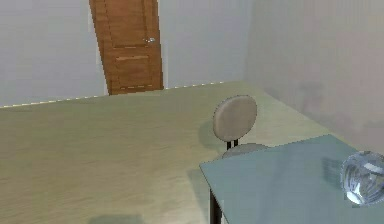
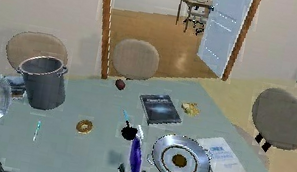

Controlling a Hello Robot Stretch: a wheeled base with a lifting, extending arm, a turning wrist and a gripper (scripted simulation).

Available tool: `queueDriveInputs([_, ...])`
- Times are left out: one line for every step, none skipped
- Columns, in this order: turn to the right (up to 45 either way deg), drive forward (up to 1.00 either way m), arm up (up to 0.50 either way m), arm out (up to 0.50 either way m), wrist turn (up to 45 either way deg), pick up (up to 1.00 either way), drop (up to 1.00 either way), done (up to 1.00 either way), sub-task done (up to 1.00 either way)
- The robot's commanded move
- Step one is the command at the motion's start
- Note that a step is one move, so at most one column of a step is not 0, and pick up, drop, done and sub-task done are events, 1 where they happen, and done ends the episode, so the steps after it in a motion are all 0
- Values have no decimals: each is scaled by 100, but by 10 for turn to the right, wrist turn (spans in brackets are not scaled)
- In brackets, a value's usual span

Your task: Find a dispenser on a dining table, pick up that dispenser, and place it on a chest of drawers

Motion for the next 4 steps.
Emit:
queueDriveInputs([0,0,0,0,0,100,0,0,0])
queueDriveInputs([0,0,10,0,0,0,0,0,0])
queueDriveInputs([0,0,36,0,0,0,0,0,0])
queueDriveInputs([0,0,0,0,-450,0,0,0,0])
